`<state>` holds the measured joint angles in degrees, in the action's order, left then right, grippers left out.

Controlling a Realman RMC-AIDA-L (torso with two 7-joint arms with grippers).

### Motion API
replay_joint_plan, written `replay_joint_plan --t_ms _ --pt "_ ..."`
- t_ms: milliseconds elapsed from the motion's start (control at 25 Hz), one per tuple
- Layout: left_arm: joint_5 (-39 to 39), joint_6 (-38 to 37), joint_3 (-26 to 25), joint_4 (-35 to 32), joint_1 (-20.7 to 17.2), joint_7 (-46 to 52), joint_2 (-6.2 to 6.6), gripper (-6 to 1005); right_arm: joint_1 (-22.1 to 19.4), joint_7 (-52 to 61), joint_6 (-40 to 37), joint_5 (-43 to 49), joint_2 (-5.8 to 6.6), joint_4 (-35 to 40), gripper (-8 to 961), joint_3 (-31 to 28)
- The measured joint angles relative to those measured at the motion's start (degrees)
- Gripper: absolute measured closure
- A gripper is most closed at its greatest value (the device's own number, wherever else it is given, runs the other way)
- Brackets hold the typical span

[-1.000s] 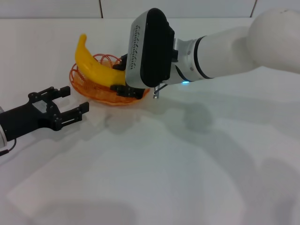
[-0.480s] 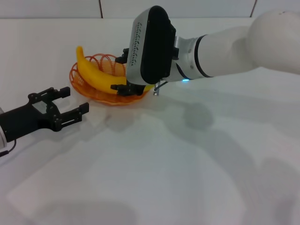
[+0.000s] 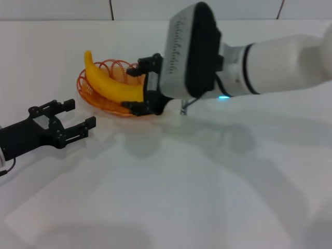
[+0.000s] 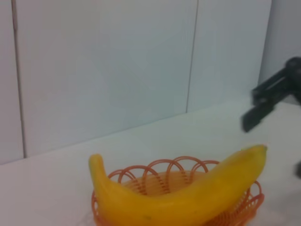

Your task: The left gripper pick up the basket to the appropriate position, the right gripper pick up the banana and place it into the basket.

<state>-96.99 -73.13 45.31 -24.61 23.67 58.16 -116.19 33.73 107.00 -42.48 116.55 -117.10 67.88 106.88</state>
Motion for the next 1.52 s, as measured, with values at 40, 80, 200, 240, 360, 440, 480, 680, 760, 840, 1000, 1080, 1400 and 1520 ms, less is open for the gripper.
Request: replay_joint_plan --t_ms 40,80,200,240,360,440,480,680,760,840,1000,1080,1400,1520 --pt "0.06 0.00 -0.05 0.00 -0.05 -0.20 0.00 228 -1.00 -0.54 -1.46 -0.32 0.00 1.22 266 -0.79" --pt "0.21 0.00 -0.12 0.02 -0.11 -0.51 0.00 228 -2.02 -1.29 -2.90 -1.08 -0.02 2.37 266 -1.38" --pt "0.43 0.00 -0.26 0.08 -0.35 -1.05 0.00 229 -4.47 -4.98 -7.37 -5.64 -0.02 3.88 267 -3.68" --pt "0.45 0.00 -0.29 0.10 -0.40 -1.11 0.00 229 -5.08 -6.53 -9.10 -7.38 -0.02 3.91 267 -4.66" --pt "0.47 0.00 -0.29 0.10 -0.40 -1.12 0.00 229 -7.17 -11.82 -14.37 -13.00 -0.02 2.88 268 -9.31" --pt "0.48 0.00 -0.31 0.10 -0.40 -1.12 0.00 229 -8.01 -14.67 -16.86 -15.82 -0.01 1.25 268 -12.66" --pt "0.49 0.00 -0.31 0.10 -0.42 -1.12 0.00 229 -8.27 -15.97 -17.83 -16.99 0.01 0.22 268 -14.30" --pt "0.55 0.00 -0.31 0.10 -0.65 -1.12 0.00 229 -8.41 -19.13 -19.64 -19.03 0.08 -5.91 269 -20.07" --pt "0.61 0.00 -0.31 0.10 -0.69 -1.12 0.00 229 -8.38 -20.11 -19.79 -19.09 0.12 -8.13 269 -21.64" --pt "0.63 0.00 -0.31 0.09 -0.73 -1.12 0.00 229 -8.35 -21.23 -19.83 -19.11 0.12 -10.47 269 -22.92" --pt "0.66 0.00 -0.31 0.09 -0.74 -1.12 0.00 229 -8.15 -21.97 -19.81 -19.15 0.15 -14.27 269 -23.95" --pt "0.66 0.00 -0.31 0.08 -0.74 -1.12 -0.03 229 -8.01 -22.20 -19.55 -19.14 0.18 -15.71 270 -24.24" --pt "0.66 0.00 -0.31 0.11 -0.86 -1.12 -0.08 228 -8.57 -22.40 -19.66 -18.68 0.29 -18.04 270 -25.67" --pt "0.66 0.00 -0.31 0.13 -0.88 -1.12 -0.09 228 -8.88 -22.48 -19.68 -18.68 0.36 -18.40 271 -26.13"
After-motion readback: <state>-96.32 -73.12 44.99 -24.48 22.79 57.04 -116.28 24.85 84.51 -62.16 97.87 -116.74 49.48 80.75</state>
